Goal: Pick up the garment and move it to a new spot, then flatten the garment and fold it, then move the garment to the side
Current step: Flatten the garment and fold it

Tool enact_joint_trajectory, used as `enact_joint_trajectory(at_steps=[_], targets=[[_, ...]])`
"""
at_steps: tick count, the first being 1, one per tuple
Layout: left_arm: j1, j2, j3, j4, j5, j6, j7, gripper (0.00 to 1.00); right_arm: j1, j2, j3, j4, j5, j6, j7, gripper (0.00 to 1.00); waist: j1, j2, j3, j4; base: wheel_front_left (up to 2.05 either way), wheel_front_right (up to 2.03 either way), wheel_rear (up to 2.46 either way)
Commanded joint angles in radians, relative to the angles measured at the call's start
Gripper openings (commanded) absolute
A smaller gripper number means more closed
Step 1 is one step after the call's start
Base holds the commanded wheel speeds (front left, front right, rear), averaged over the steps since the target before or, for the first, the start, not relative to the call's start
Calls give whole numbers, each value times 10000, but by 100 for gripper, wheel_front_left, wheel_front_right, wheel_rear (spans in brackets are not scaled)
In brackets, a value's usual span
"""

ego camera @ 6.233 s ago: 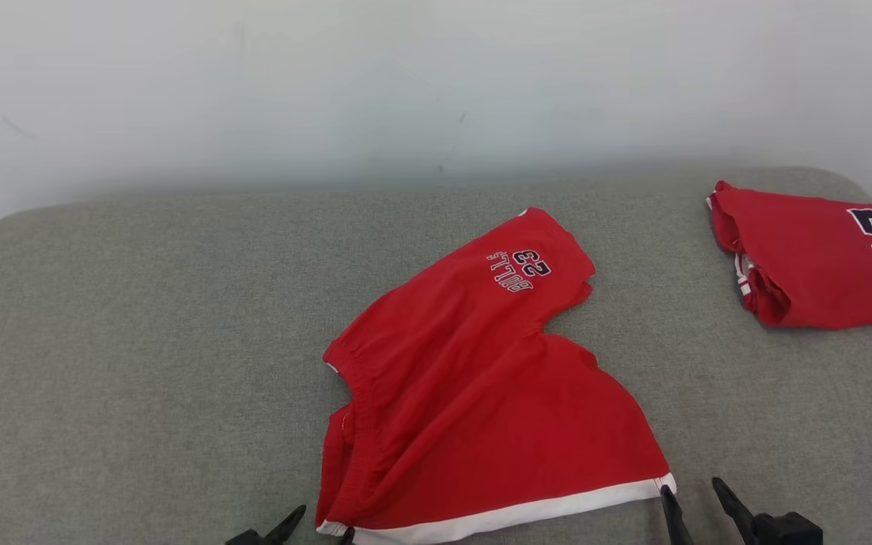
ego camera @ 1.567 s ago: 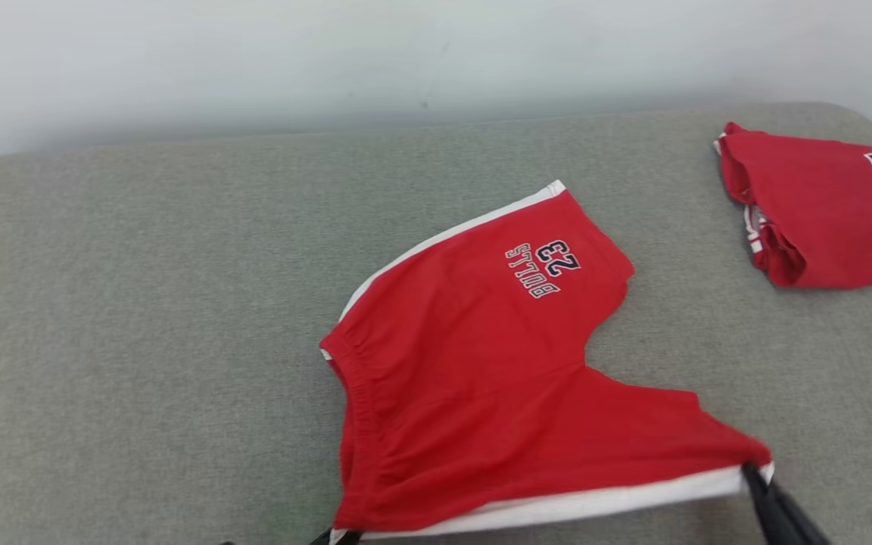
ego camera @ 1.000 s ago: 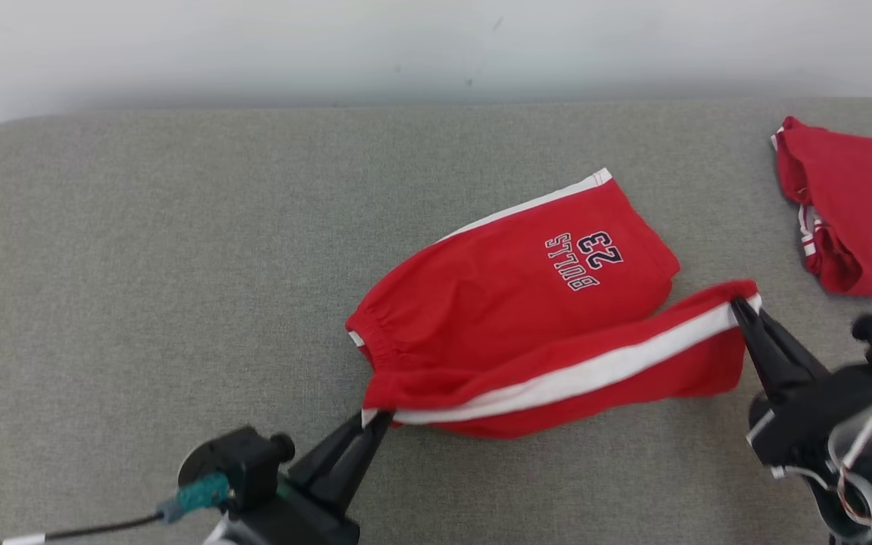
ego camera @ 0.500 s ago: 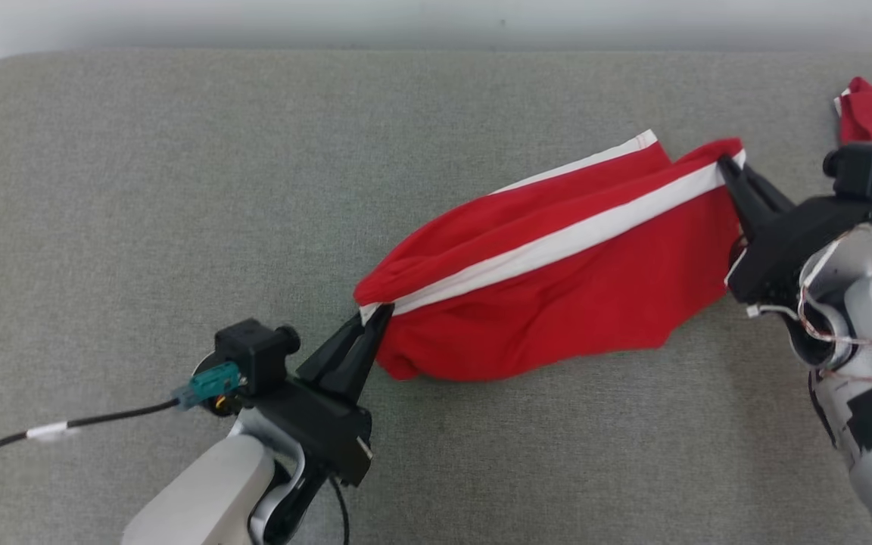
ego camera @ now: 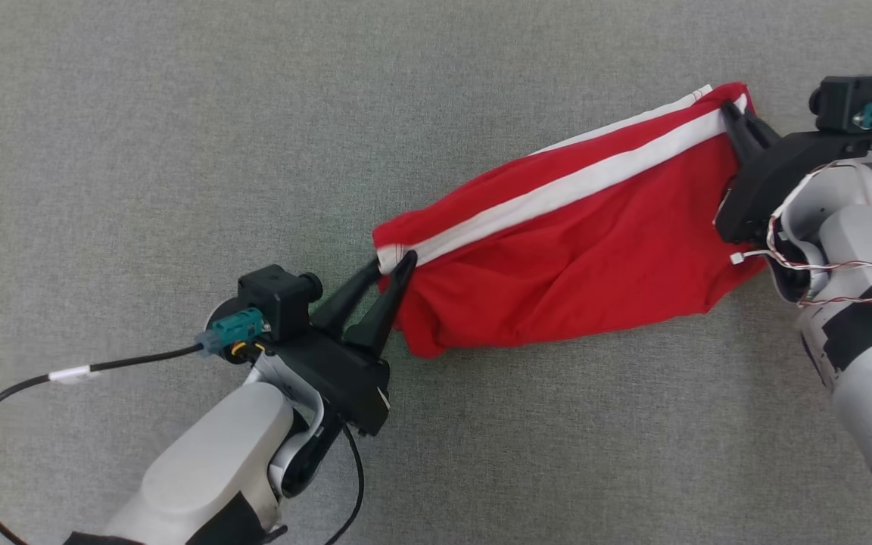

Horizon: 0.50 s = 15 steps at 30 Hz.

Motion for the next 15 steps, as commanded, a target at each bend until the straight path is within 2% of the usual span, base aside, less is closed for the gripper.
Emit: enact_joint_trajectory(at_steps=[1,8,15], targets=[[-60,-42,142,-23,77,11,-27,100,-137,101,131,61,92,-30,-99,100,-3,-3,-47,-40,0,0,0],[895,-46,1277,-735,962,108,-25,100,153,-214,989,49,767,-30,-812,100,-3,-3,-541,-200,0,0,0],[2208,112,2758,-2080,2391,992,-25,100,1061,-1066,1877,-350,1525,-30,-1038,100,-3,-3,-966,-183,0,0,0]])
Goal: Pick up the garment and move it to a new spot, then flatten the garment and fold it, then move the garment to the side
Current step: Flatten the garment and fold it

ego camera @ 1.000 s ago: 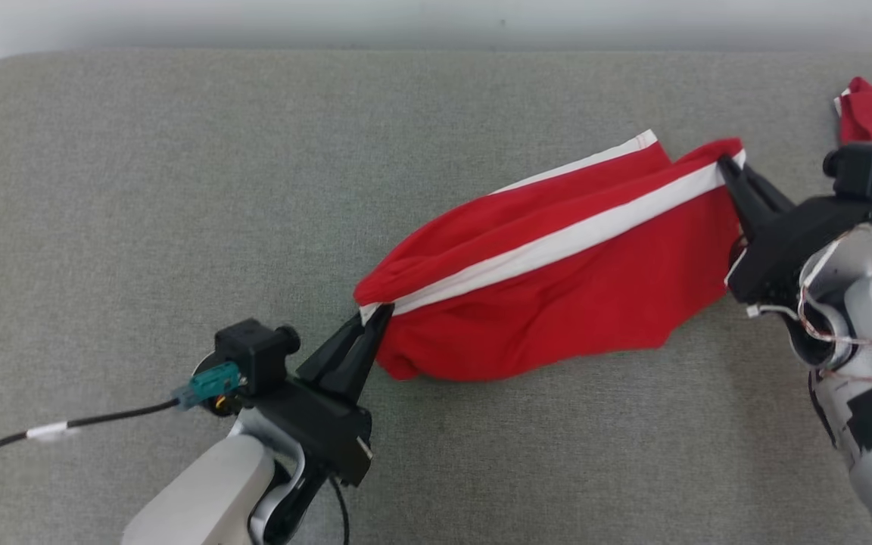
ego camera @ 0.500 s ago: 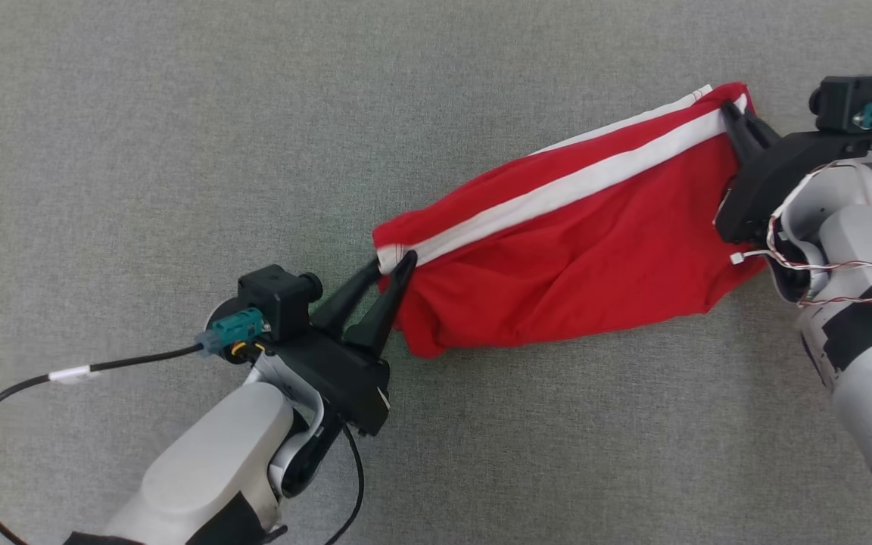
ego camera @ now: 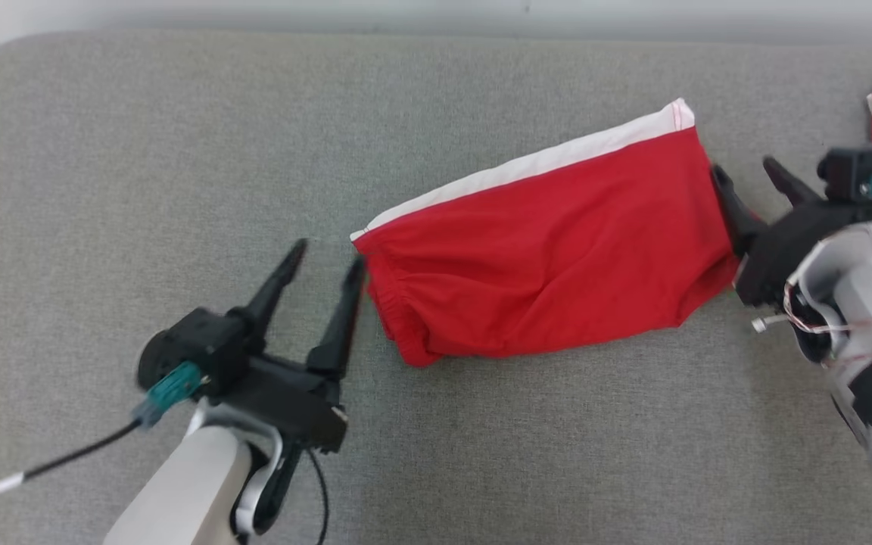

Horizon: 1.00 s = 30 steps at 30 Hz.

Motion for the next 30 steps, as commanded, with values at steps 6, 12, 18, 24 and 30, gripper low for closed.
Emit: enact_joint_trajectory(at_steps=[6,12,18,24,30], targets=[[1263,57,1355,-1077,1195,717,-25,100,720,-287,331,-9,790,-30,36,100,1,0,-167,-25,0,0,0],[2079,-204,2406,-1655,2290,1175,-25,100,888,-56,558,207,1150,-30,-37,100,1,0,-70,59,0,0,0],[2812,-668,3430,-1987,2836,1350,-25,100,948,162,782,610,1447,-30,60,100,1,0,-159,144,0,0,0],[3550,-1019,4131,-1942,3233,941,-25,100,1062,338,1065,706,1744,-30,105,0,1,0,-449,120,0,0,0],[4021,-1287,4488,-1842,3603,692,-25,100,1214,265,1215,424,2086,-30,-261,0,1,0,-896,19,0,0,0]])
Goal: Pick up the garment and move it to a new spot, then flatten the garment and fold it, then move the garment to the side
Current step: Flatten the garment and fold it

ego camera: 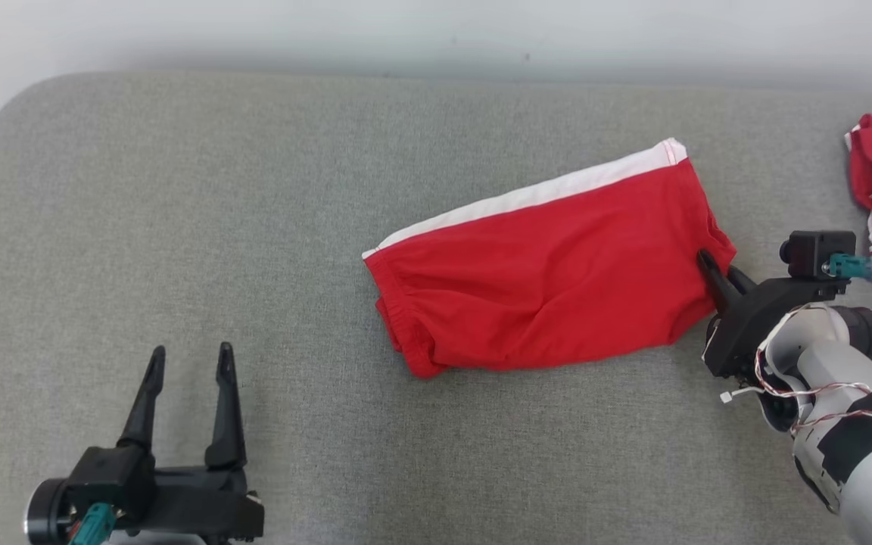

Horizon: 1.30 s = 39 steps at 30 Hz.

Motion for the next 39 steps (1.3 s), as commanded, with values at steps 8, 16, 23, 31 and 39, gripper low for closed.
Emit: enact_joint_trajectory(at_steps=[8,16,23,31,39], targets=[[656,-189,455,12,356,-270,-25,100,1300,-463,484,-1284,647,-30,-321,0,0,0,-855,-508,0,0,0],[1063,-302,780,-94,559,-395,-25,100,3062,-1117,234,-2679,1394,-30,-533,0,0,0,-1085,-895,0,0,0],[1186,-374,1006,-170,681,-528,-25,100,4113,-1341,-322,-3081,1406,-30,-431,100,0,0,-1110,-1045,0,0,0],[939,-479,1025,-159,838,-680,-25,100,3207,-1137,-1004,-2211,637,-30,176,100,0,0,-977,-843,0,0,0],[799,-588,1036,-47,963,-784,-25,100,2684,-539,-1048,-651,184,-30,1016,100,0,0,-882,-455,0,0,0]])
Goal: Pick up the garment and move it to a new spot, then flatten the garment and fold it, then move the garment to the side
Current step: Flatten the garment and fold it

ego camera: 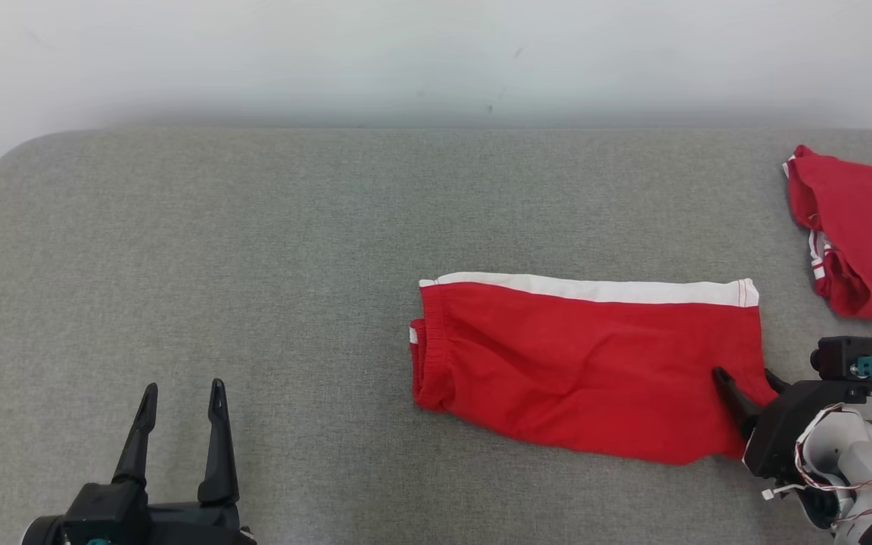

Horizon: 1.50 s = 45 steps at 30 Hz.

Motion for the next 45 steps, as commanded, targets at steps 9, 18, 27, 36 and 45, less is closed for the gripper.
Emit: enact_joint_trajectory(at_steps=[9,18,27,36,45], targets=[[152,-48,136,204,213,-131,-25,100,111,370,196,552,213,-30,573,0,0,0,-249,76,0,0,0],[330,-94,205,231,300,-158,-25,100,-94,-285,156,759,164,-30,186,0,0,0,-547,-29,0,0,0],[486,-153,304,251,272,-199,-25,100,-322,-450,479,-201,-38,-30,-161,0,0,0,-734,-184,0,0,0],[530,-198,320,239,307,-203,-25,100,-589,-60,1172,-3007,-384,-30,266,0,0,0,-767,-302,0,0,0],[171,-275,32,336,234,-248,-25,100,-554,1107,1103,-3975,-699,-30,990,0,0,0,-525,96,0,0,0]])
